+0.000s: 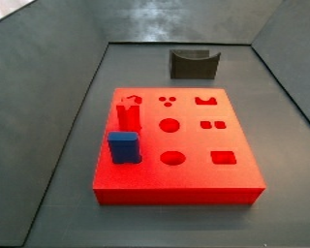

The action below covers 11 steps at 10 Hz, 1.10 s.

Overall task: Pick up the round object. Move up. Place the round object on the fixture. Regrasp the round object. Move to above the board. Insert the round object.
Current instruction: Move to above the board, then insert the round object.

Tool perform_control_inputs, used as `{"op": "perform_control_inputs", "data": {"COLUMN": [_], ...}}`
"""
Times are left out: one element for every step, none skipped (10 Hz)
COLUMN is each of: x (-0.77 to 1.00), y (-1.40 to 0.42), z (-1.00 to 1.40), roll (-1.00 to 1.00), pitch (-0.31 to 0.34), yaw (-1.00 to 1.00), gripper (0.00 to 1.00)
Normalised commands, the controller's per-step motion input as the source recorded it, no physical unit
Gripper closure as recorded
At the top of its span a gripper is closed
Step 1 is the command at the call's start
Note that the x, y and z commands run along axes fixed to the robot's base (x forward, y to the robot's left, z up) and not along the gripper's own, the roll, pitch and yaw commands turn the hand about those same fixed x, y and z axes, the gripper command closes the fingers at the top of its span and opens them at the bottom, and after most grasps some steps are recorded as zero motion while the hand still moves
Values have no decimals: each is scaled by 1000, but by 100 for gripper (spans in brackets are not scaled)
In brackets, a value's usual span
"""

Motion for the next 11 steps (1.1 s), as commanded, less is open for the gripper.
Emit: {"op": "perform_control_inputs", "data": {"x": [-102, -69, -51, -39, -20, 0, 0, 0, -3, 214, 560], "y": [-70, -22, -3, 3, 0, -26, 9, 0, 0, 0, 0], "z": [14, 2, 3, 1, 0, 0, 0, -17, -69, -597, -686], "roll": [-940, -631, -374, -234, 0, 0, -19, 0, 0, -91, -206], "pitch": [-15, -20, -18, -19, 0, 0, 0, 0, 0, -33, -21], "yaw": [-104, -58, -25, -17, 0, 0, 0, 11, 0, 3, -77], "gripper": [100, 100, 100, 100, 100, 100, 100, 100, 100, 100, 100]}}
